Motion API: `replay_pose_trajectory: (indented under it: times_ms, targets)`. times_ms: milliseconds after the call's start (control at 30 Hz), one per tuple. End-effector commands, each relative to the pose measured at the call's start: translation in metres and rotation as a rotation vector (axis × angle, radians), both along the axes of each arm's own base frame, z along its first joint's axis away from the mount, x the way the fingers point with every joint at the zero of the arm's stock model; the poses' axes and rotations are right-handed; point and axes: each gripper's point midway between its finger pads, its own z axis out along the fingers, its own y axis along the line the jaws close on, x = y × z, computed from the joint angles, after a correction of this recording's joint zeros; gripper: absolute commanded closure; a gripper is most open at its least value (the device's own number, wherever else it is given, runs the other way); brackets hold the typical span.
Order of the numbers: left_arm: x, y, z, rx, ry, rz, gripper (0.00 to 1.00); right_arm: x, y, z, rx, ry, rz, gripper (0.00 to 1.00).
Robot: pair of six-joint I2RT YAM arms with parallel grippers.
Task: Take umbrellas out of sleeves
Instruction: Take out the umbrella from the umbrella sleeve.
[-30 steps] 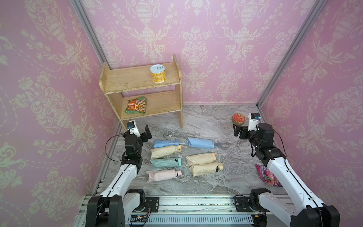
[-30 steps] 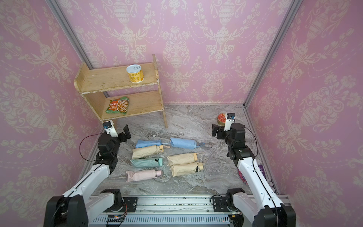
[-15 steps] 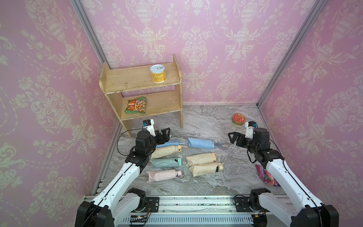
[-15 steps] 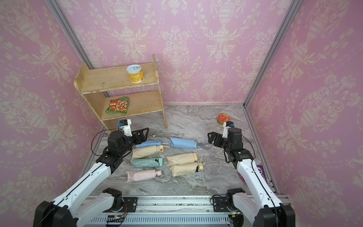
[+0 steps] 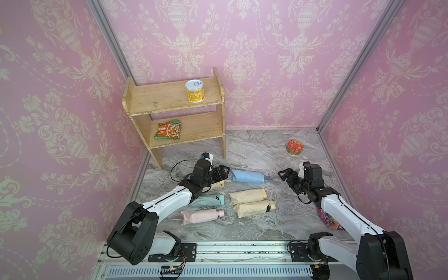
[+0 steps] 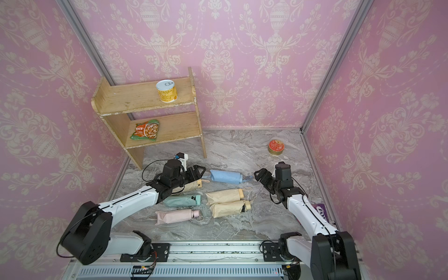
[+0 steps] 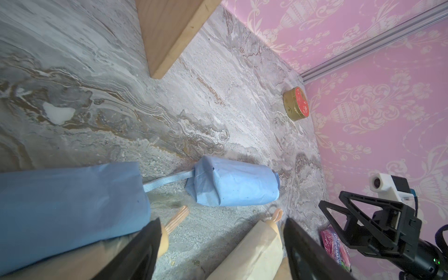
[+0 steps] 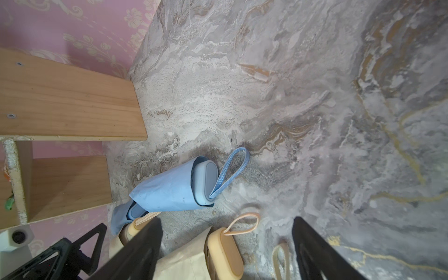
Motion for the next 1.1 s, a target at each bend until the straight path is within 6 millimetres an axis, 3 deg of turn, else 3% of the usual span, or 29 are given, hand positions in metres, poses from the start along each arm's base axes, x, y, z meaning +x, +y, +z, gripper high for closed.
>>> replay_pose_trajectory:
  times_ms: [0, 167, 567, 1067]
  targets:
    - [0.013, -0.017, 0.012, -0.001, -0.014, 0.014, 0.22, 0.005, 0.007, -0.002, 0.078, 0.009, -0.052, 0.20]
    - [0.022, -0.031, -0.006, 0.023, 0.030, 0.013, 0.27, 0.013, 0.018, -0.013, 0.117, 0.047, -0.065, 0.27]
    - [0.038, -0.042, -0.050, 0.023, 0.134, 0.055, 0.53, 0.029, 0.039, -0.047, 0.156, 0.152, -0.090, 0.39]
    - [0.049, -0.050, -0.062, -0.018, 0.131, 0.066, 0.87, 0.040, 0.052, -0.070, 0.179, 0.209, -0.119, 0.60]
